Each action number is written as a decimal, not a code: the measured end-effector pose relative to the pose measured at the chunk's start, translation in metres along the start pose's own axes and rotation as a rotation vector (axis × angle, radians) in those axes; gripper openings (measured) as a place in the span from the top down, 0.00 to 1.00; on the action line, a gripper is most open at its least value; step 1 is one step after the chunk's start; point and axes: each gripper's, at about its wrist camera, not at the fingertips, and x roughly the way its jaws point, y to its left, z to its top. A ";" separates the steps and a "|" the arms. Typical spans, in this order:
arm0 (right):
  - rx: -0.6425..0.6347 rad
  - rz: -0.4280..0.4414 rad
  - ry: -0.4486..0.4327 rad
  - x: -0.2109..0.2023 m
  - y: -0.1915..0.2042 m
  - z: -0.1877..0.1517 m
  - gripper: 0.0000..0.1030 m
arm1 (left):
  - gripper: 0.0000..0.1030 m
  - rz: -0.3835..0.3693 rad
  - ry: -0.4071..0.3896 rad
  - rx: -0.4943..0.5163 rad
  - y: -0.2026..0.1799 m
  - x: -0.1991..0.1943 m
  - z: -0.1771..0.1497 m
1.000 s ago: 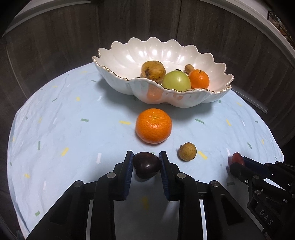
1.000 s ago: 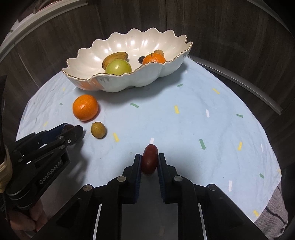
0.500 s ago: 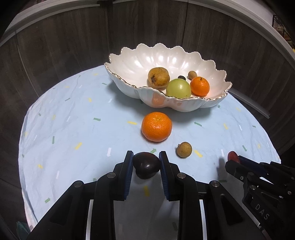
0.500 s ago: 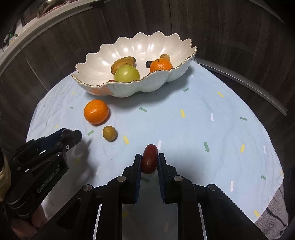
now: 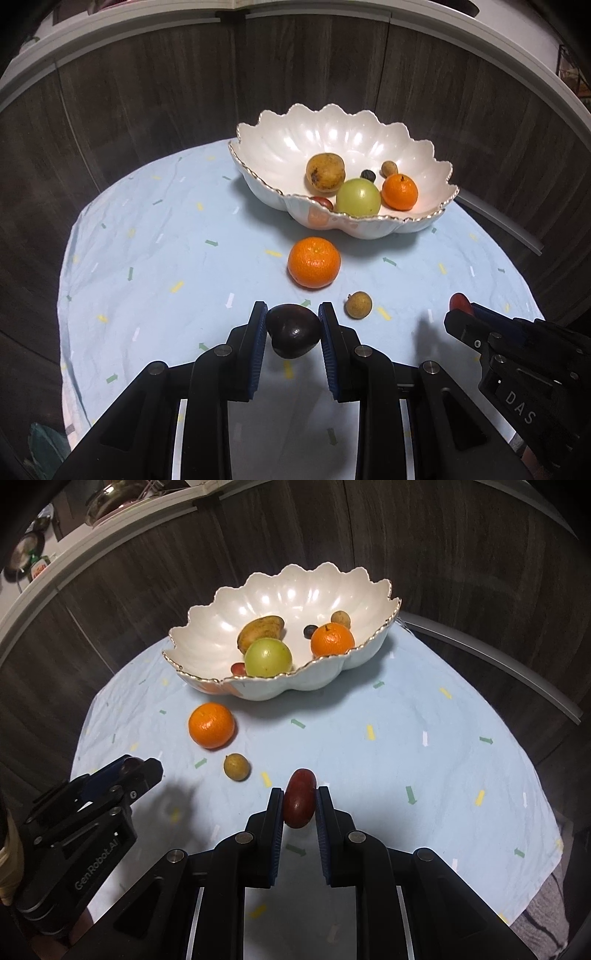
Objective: Organize fruits
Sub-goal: 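Lift the dark plum and red date and carry both over the white bowl, then open the left gripper dropping the plum while the right releases the date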
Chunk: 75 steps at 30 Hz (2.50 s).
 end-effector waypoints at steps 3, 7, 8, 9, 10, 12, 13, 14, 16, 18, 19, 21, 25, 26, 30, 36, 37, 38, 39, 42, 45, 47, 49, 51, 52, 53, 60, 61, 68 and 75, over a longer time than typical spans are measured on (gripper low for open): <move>0.000 0.019 -0.006 -0.004 -0.001 0.003 0.82 | 0.73 0.004 -0.002 -0.004 -0.002 -0.004 0.003; -0.012 0.036 -0.029 -0.012 -0.001 0.009 0.82 | 0.73 0.009 -0.005 -0.008 -0.007 -0.008 0.009; -0.013 0.038 -0.034 -0.014 -0.001 0.011 0.82 | 0.73 0.010 -0.007 -0.007 -0.008 -0.010 0.010; -0.015 0.040 -0.041 -0.016 -0.001 0.012 0.82 | 0.73 0.011 -0.010 -0.007 -0.009 -0.011 0.011; -0.016 0.043 -0.048 -0.018 -0.002 0.014 0.82 | 0.73 0.012 -0.013 -0.007 -0.010 -0.013 0.012; -0.018 0.048 -0.056 -0.020 -0.003 0.018 0.82 | 0.73 0.014 -0.019 -0.008 -0.012 -0.016 0.015; -0.019 0.051 -0.061 -0.021 -0.004 0.020 0.82 | 0.73 0.016 -0.024 -0.010 -0.012 -0.018 0.016; -0.019 0.053 -0.066 -0.022 -0.005 0.022 0.82 | 0.73 0.018 -0.026 -0.011 -0.013 -0.019 0.017; -0.020 0.056 -0.076 -0.025 -0.006 0.026 0.82 | 0.73 0.022 -0.032 -0.012 -0.014 -0.021 0.020; -0.024 0.057 -0.086 -0.027 -0.007 0.029 0.82 | 0.73 0.025 -0.039 -0.013 -0.015 -0.024 0.023; -0.028 0.058 -0.092 -0.028 -0.007 0.031 0.82 | 0.73 0.027 -0.042 -0.013 -0.016 -0.024 0.025; -0.036 0.061 -0.101 -0.029 -0.007 0.034 0.82 | 0.73 0.027 -0.046 -0.013 -0.018 -0.026 0.028; -0.053 0.064 -0.123 -0.031 -0.009 0.043 0.82 | 0.73 0.028 -0.054 -0.013 -0.023 -0.027 0.035; -0.056 0.066 -0.125 -0.031 -0.010 0.045 0.82 | 0.73 0.027 -0.056 -0.012 -0.023 -0.027 0.036; -0.068 0.070 -0.144 -0.032 -0.013 0.057 0.82 | 0.73 0.031 -0.057 -0.009 -0.029 -0.024 0.043; -0.087 0.083 -0.174 -0.033 -0.017 0.074 0.82 | 0.73 0.034 -0.065 -0.006 -0.035 -0.022 0.057; -0.092 0.083 -0.179 -0.034 -0.018 0.077 0.82 | 0.73 0.035 -0.066 -0.005 -0.036 -0.021 0.059; -0.096 0.084 -0.183 -0.033 -0.019 0.081 0.82 | 0.73 0.036 -0.069 -0.004 -0.037 -0.021 0.062; -0.100 0.084 -0.189 -0.034 -0.019 0.084 0.82 | 0.73 0.037 -0.070 -0.004 -0.037 -0.020 0.064; -0.109 0.081 -0.206 -0.034 -0.021 0.094 0.82 | 0.73 0.039 -0.075 -0.006 -0.038 -0.018 0.072; -0.118 0.080 -0.215 -0.034 -0.023 0.103 0.82 | 0.73 0.039 -0.083 -0.005 -0.040 -0.016 0.080; -0.128 0.079 -0.220 -0.033 -0.023 0.109 0.82 | 0.73 0.038 -0.086 -0.003 -0.041 -0.014 0.086; -0.137 0.079 -0.221 -0.031 -0.023 0.114 0.82 | 0.73 0.038 -0.089 -0.001 -0.043 -0.011 0.092; -0.138 0.079 -0.217 -0.028 -0.025 0.120 0.82 | 0.73 0.038 -0.092 -0.001 -0.043 -0.008 0.097; -0.141 0.078 -0.216 -0.026 -0.025 0.122 0.82 | 0.73 0.037 -0.094 -0.002 -0.044 -0.007 0.101; -0.142 0.078 -0.215 -0.024 -0.026 0.125 0.82 | 0.73 0.036 -0.097 -0.003 -0.044 -0.006 0.103; -0.164 0.069 -0.212 -0.009 -0.028 0.142 0.82 | 0.73 0.041 -0.109 -0.009 -0.039 0.007 0.122; -0.168 0.068 -0.212 -0.007 -0.028 0.144 0.82 | 0.73 0.042 -0.110 -0.010 -0.038 0.009 0.124; -0.200 0.066 -0.211 0.007 -0.024 0.157 0.82 | 0.73 0.052 -0.107 -0.016 -0.031 0.025 0.136; -0.226 0.054 -0.191 0.025 -0.023 0.165 0.82 | 0.73 0.061 -0.094 -0.027 -0.024 0.043 0.142</move>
